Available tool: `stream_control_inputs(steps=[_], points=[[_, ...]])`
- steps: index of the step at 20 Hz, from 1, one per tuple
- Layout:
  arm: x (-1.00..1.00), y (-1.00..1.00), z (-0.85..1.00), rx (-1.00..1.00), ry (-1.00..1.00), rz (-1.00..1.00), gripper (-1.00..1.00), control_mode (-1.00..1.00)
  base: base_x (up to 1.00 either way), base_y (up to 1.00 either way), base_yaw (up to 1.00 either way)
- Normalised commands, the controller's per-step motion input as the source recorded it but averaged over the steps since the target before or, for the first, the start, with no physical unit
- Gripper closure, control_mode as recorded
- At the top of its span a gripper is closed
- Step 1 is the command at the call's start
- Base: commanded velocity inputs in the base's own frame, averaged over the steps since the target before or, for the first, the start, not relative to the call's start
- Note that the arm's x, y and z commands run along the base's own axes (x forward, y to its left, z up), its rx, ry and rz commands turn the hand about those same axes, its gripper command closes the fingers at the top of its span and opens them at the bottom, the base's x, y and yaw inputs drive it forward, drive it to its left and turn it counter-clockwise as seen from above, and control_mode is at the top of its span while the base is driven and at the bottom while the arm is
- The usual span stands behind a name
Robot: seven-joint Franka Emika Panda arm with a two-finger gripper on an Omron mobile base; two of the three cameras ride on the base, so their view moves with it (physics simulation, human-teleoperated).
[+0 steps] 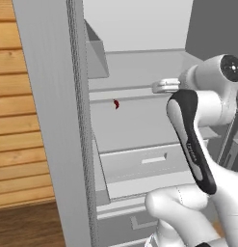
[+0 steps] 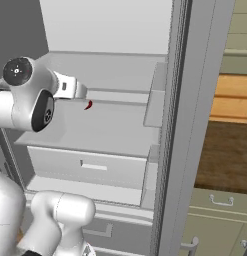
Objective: Take the strawberry from the fridge and place it on top of the pancake, located on the dining counter.
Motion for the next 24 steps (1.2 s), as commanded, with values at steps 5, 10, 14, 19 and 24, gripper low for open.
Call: stream_control_inputs(steps=[5,10,14,19,24], points=[[-0.92,0.0,-0.63,0.0,0.0,0.06,1.0,-1.0,0.0,0.0,0.0],[-0.43,0.0,-0.57,-0.02,0.0,0.0,1.0,-1.0,0.0,0.0,0.0],[-0.43,-0.01,-0.41,-0.02,0.05,-0.12,1.0,-1.0,0.0,0.0,0.0],[-0.1,-0.03,-0.19,0.0,0.28,-0.13,1.0,-1.0,0.0,0.0,0.0],[-0.04,0.0,-0.47,0.0,0.2,-0.07,1.0,-1.0,0.0,0.0,0.0]])
